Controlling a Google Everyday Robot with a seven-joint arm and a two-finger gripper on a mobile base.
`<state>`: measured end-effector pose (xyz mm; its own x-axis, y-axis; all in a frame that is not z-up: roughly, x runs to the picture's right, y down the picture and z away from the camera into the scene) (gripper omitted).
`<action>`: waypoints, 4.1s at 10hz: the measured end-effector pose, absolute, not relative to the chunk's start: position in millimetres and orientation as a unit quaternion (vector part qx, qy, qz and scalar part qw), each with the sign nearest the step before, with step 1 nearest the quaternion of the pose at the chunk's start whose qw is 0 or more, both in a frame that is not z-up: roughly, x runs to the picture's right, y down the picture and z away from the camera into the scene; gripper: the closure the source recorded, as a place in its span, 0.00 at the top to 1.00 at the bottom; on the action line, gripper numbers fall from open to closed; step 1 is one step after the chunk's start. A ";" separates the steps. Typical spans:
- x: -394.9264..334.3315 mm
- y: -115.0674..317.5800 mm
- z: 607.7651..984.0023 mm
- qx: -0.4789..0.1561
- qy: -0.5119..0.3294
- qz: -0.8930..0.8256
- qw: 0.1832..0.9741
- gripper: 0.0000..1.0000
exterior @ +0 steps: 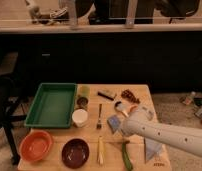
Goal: Wipe red bowl with sponge
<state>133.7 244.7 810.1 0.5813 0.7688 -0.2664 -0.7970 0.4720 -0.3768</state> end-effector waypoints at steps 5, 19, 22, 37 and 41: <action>141.5 251.6 826.1 -0.240 0.014 0.464 0.853 0.80; 108.3 232.8 834.1 -0.253 -0.009 0.443 0.860 0.78; 106.4 230.0 834.3 -0.255 -0.019 0.438 0.862 0.54; 96.8 218.7 827.1 -0.245 -0.032 0.418 0.874 0.48; 51.8 194.2 791.0 -0.232 -0.071 0.319 0.916 0.48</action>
<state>51.8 194.2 791.0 0.7867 0.6171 -0.0185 -0.5512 0.6886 -0.4711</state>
